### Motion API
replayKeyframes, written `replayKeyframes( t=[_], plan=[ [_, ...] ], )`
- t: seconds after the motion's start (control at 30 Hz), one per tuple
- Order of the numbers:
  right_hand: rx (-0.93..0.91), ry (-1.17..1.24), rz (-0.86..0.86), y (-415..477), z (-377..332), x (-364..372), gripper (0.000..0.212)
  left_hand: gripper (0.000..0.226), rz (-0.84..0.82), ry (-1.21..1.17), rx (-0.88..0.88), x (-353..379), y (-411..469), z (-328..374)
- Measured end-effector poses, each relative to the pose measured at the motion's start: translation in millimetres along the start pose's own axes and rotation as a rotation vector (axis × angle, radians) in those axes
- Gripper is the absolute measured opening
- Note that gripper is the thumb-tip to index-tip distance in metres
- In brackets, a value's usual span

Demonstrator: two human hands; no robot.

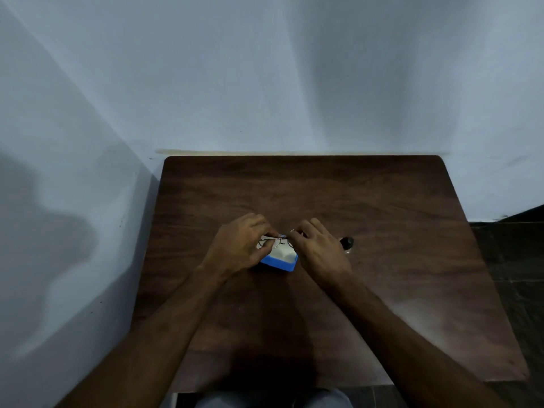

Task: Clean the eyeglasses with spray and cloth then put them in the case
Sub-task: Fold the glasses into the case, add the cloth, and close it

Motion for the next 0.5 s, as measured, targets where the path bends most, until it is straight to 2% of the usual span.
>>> replayKeyframes(
  t=[0.07,0.13,0.27,0.3,0.4,0.5],
  plan=[
    [0.003,0.033,-0.018,-2,1,7,0.043,0.039,0.006,-0.014,-0.006,7,-5,-2],
    [0.024,0.097,-0.045,-2,3,15,0.037,0.037,0.055,-0.099,-0.052,12,-9,-6],
    [0.089,0.214,-0.076,-1,9,25,0.02,0.023,0.344,-0.391,-0.363,23,-17,-25],
    [0.104,0.247,-0.07,0,11,27,0.016,0.023,0.369,-0.444,-0.459,29,-19,-33],
    [0.139,0.287,-0.076,2,14,31,0.013,0.02,0.292,-0.518,-0.654,53,-27,-55],
    [0.15,0.294,-0.124,4,14,34,0.02,0.018,0.239,-0.524,-0.694,72,-34,-62]
  ],
)
Point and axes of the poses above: each hand's wrist, its own y-axis towards the middle knuckle, its own x-axis out of the palm, z = x × y, the point moved 2 cm from there along y, towards the middle knuckle, and after that the axes turned 7 degrees about -z, right-handed, at the moved point
